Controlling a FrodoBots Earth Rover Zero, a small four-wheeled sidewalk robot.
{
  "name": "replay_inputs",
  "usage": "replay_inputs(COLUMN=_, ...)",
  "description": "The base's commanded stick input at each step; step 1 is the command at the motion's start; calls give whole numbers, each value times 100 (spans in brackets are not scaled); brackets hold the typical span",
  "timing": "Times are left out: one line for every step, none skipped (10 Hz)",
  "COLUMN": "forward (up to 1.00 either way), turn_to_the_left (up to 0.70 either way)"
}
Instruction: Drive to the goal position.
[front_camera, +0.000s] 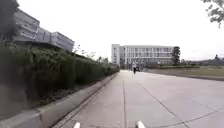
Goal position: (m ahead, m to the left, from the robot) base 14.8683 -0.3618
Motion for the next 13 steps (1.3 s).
replay_inputs(forward=60, turn_to_the_left=0)
replay_inputs(forward=60, turn_to_the_left=0)
replay_inputs(forward=60, turn_to_the_left=0)
replay_inputs(forward=60, turn_to_the_left=0)
replay_inputs(forward=60, turn_to_the_left=0)
replay_inputs(forward=60, turn_to_the_left=0)
replay_inputs(forward=60, turn_to_the_left=0)
replay_inputs(forward=60, turn_to_the_left=0)
replay_inputs(forward=60, turn_to_the_left=0)
replay_inputs(forward=60, turn_to_the_left=0)
replay_inputs(forward=60, turn_to_the_left=-6)
replay_inputs(forward=60, turn_to_the_left=-13)
replay_inputs(forward=60, turn_to_the_left=-15)
